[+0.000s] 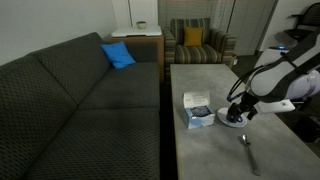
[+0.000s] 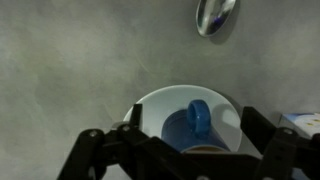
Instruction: Remove the blue mug from the white plate and set it down on the table
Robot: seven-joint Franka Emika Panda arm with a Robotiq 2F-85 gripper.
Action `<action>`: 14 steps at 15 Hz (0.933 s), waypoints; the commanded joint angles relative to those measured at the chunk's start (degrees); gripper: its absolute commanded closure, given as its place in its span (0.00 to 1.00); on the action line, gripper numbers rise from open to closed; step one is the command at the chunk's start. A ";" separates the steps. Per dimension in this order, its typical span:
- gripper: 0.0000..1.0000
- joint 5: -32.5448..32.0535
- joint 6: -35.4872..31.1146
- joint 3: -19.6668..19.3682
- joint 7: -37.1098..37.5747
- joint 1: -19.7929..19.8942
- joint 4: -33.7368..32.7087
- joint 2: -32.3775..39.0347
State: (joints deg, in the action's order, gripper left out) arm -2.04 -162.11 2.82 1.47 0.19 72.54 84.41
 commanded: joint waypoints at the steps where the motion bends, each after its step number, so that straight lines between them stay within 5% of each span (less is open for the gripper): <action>1: 0.00 1.37 0.89 0.24 -0.74 0.24 -0.66 -0.01; 7: 0.32 1.34 1.07 0.24 -0.83 0.25 -0.75 -0.01; 9: 0.35 1.33 1.09 0.29 -0.91 0.29 -0.73 -0.01; 10: 0.45 1.32 1.15 0.29 -0.94 0.30 -0.79 -0.01; 14: 0.52 1.35 1.13 0.40 -1.02 0.40 -0.79 -0.01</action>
State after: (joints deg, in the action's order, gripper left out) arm -1.98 -162.09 2.81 1.51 0.19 72.22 84.40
